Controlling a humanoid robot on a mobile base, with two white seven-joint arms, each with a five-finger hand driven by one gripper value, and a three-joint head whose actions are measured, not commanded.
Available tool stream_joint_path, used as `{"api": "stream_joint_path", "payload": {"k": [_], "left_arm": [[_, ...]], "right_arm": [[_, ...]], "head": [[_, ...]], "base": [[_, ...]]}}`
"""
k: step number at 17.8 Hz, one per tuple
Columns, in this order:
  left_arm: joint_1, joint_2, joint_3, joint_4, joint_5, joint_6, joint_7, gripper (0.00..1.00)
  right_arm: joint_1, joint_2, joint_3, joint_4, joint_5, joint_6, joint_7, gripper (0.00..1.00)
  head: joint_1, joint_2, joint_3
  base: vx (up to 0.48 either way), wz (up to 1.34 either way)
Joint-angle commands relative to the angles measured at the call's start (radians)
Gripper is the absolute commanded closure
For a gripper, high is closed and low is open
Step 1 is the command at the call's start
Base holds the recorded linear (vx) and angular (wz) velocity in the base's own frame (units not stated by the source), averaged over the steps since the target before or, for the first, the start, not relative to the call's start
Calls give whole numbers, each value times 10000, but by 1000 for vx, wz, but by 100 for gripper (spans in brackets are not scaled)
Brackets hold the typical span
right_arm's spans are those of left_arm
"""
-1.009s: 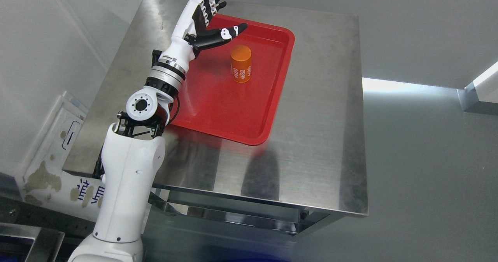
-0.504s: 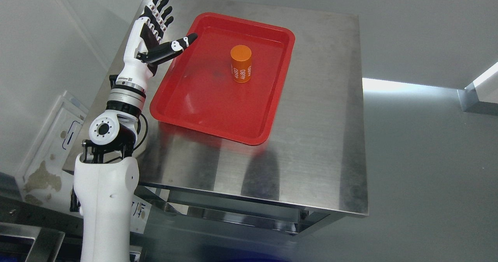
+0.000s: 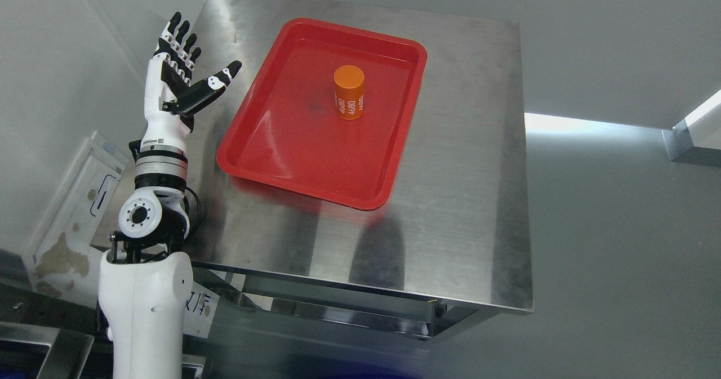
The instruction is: Grab orange capacitor from left shelf to right desk
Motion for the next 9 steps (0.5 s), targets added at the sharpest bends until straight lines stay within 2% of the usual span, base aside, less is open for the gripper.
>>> {"api": "stream_joint_path", "payload": {"k": [1,5,9], "left_arm": [[979,176,43,-250,7,-813,247,0],[1395,176,43,-250,7,-1596,217,0],[1380,176,-49,-250,22,-1767,201,0]], "right_arm": [[230,-175,-107,-175,61,-8,-2,0],[230,-175,-107,-175,61,-8,-2,0],[230,-175,-107,-175,61,-8,-2,0]], "head": [[0,0,0],[0,0,0],[0,0,0]], "base": [[0,0],[0,0],[0,0]]}}
